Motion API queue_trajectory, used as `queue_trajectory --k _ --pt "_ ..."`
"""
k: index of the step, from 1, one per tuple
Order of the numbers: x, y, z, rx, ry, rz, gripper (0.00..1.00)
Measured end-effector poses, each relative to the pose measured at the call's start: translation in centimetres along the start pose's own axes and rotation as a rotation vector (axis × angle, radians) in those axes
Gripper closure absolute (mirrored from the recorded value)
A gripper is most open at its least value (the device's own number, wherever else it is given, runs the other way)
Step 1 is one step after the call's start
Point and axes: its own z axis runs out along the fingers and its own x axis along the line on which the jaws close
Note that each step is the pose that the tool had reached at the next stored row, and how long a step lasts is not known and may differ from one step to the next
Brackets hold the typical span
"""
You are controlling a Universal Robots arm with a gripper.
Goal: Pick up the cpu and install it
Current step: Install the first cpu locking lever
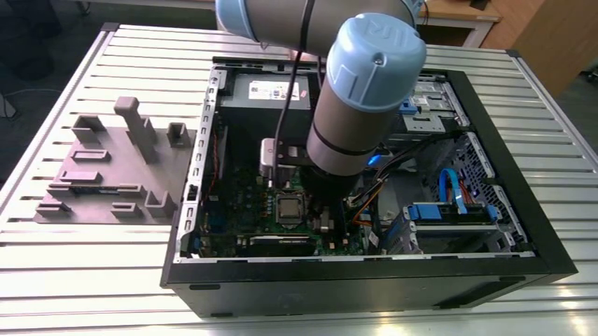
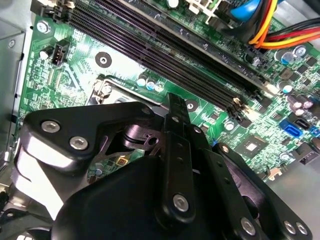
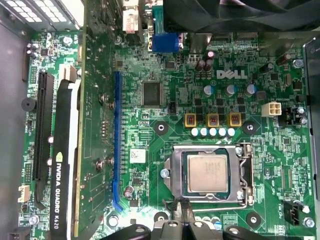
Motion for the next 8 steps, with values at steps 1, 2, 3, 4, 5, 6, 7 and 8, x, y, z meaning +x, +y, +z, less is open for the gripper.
queue_trajectory --k 1,2,3,4,5,6,7,8 --pt "0.00 -0.05 0.01 0.0000 0.0000 0.000 0.89" --pt "0.00 -0.10 0.02 0.0000 -0.0001 0.000 0.89" --pt "0.00 -0.15 0.04 0.0000 0.0000 0.000 0.89" --pt "0.00 -0.19 0.05 0.0000 0.0001 0.000 0.89" --pt "0.00 -0.23 0.06 0.0000 0.0001 0.000 0.89" --pt "0.00 -0.26 0.09 0.0000 0.0001 0.000 0.89" --pt "0.00 -0.28 0.11 0.0000 0.0001 0.000 0.89" --pt "0.00 -0.29 0.14 0.0000 0.0001 0.000 0.89"
